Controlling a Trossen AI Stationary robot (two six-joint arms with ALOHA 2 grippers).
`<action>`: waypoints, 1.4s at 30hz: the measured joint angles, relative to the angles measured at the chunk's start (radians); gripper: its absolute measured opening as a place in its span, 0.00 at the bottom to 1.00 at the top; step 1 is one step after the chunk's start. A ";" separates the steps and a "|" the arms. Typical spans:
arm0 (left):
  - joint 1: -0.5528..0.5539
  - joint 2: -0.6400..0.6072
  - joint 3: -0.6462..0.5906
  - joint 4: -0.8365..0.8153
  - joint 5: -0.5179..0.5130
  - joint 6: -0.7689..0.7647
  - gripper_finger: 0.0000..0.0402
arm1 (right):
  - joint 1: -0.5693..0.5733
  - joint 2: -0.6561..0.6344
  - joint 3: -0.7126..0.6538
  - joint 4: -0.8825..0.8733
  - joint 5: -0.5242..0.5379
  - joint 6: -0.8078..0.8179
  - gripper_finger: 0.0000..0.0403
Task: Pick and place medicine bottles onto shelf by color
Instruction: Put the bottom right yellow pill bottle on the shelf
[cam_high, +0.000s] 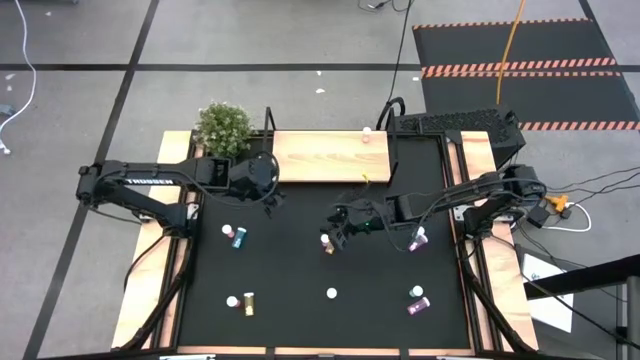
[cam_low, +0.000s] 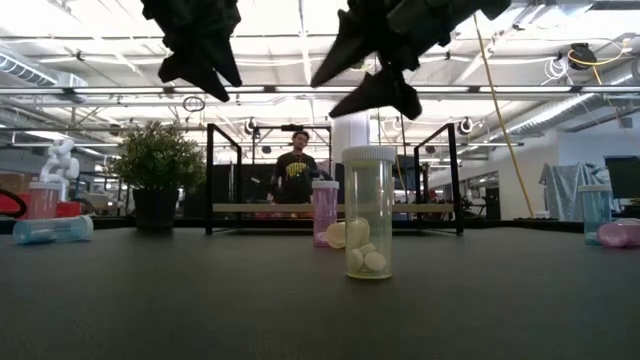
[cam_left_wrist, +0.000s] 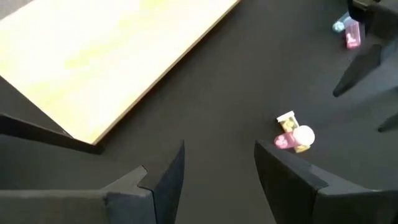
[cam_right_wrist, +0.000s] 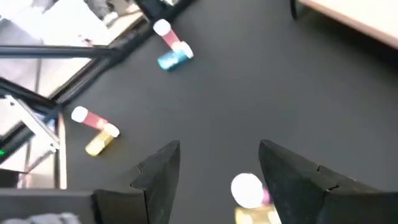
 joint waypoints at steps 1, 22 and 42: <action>-0.005 0.000 0.000 -0.004 -0.001 -0.003 0.49 | 0.000 0.000 0.000 -0.012 0.001 -0.014 0.53; -0.064 0.000 0.000 -0.120 -0.062 -0.044 0.49 | 0.082 -0.143 -0.041 -0.725 0.034 -0.595 0.53; 0.016 0.000 0.000 -0.124 -0.155 0.158 0.49 | 0.001 -0.333 -0.345 -0.028 0.026 -0.388 0.53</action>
